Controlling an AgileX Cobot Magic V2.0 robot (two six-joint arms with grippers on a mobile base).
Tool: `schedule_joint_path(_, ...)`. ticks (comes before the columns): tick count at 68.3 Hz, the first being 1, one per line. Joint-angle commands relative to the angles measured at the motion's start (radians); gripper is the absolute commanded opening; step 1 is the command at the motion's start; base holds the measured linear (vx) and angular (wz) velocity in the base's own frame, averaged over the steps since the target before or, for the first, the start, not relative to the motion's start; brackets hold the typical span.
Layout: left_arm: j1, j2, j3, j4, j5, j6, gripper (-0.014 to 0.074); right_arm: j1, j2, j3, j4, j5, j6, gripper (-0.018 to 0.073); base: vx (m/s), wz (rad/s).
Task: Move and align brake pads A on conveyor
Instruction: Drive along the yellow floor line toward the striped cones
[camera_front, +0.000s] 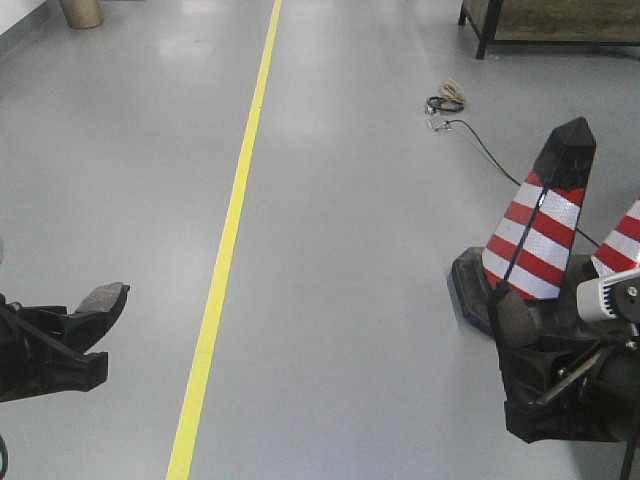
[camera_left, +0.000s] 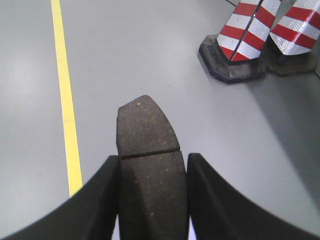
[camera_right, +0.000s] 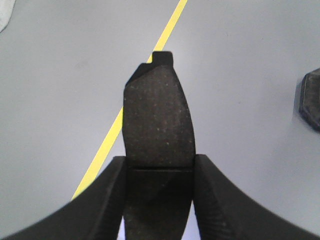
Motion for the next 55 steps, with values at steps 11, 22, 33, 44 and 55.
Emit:
schedule_joint_path(11, -0.004, -0.012, -0.025, 0.005, -0.076, -0.001, 0.0139, -0.001, -0.008, -0.031, -0.005, -0.083, -0.011, -0.0008, 0.49, -0.02)
schedule_joint_path(22, -0.004, -0.012, -0.025, 0.005, -0.076, -0.001, 0.0139, -0.001, -0.008, -0.031, -0.005, -0.083, -0.011, -0.0008, 0.48, -0.05)
schedule_joint_path(33, -0.004, -0.012, -0.025, 0.005, -0.076, -0.001, 0.0139, -0.001, -0.008, -0.031, -0.005, -0.083, -0.011, -0.0008, 0.47, -0.13)
schedule_joint_path(44, -0.004, -0.012, -0.025, 0.005, -0.076, -0.001, 0.0139, -0.001, -0.008, -0.031, -0.005, -0.083, -0.011, -0.0008, 0.47, -0.22)
schedule_joint_path(55, -0.004, -0.012, -0.025, 0.005, -0.076, -0.001, 0.0139, -0.001, -0.008, -0.031, -0.005, -0.083, -0.011, -0.0008, 0.45, -0.32)
